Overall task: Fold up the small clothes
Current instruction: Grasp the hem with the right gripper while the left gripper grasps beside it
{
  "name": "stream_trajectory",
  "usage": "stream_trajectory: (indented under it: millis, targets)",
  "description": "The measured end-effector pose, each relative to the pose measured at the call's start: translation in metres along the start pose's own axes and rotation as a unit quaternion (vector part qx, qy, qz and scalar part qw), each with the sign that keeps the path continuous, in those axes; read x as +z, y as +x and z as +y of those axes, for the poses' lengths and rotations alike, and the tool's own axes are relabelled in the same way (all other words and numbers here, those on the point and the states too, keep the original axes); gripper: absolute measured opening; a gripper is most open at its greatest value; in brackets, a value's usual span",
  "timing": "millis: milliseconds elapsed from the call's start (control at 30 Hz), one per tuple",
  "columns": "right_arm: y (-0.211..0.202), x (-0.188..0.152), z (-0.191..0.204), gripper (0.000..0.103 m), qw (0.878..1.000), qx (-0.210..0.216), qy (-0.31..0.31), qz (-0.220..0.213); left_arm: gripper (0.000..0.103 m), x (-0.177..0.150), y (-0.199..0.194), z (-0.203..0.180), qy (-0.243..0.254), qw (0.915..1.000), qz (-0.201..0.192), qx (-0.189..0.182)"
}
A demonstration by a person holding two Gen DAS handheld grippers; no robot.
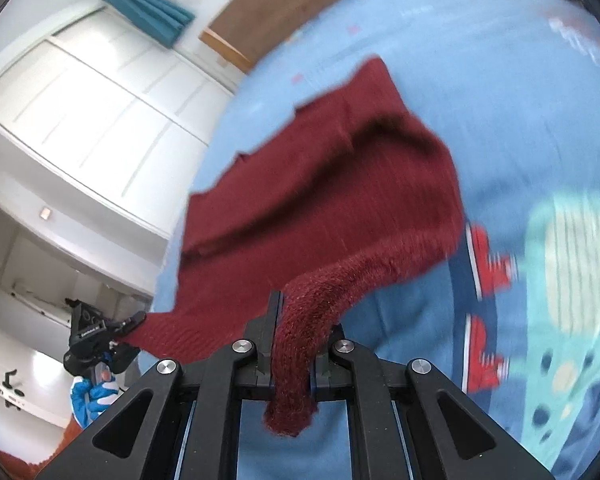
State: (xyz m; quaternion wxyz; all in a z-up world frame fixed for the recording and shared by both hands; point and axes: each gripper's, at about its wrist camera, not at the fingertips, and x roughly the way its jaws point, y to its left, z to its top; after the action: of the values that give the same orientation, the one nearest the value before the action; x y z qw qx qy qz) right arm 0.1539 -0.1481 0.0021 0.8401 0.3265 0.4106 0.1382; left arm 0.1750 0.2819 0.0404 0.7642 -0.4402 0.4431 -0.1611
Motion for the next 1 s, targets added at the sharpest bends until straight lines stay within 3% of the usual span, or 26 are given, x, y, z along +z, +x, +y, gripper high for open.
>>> stream_trajectory:
  millis: [267, 433, 667, 1000]
  targets:
    - [-0.008, 0.084, 0.028, 0.01, 0.998, 0.015, -0.032, -0.056, 0.008, 0.06, 0.009, -0.05, 0.056, 0.9978, -0.034, -0.01]
    - [0.012, 0.13, 0.04, 0.009, 0.996, 0.001, -0.051, -0.076, 0.008, 0.101, 0.036, -0.065, 0.08, 0.9956, -0.046, 0.017]
    - [0.066, 0.164, 0.022, 0.01, 0.997, -0.035, -0.028, -0.068, 0.008, 0.134, 0.097, -0.039, 0.075, 0.9936, -0.037, 0.076]
    - [0.13, 0.183, -0.022, 0.01, 0.995, -0.095, 0.0, -0.026, 0.009, 0.157, 0.172, -0.004, 0.079, 0.9846, -0.008, 0.155]
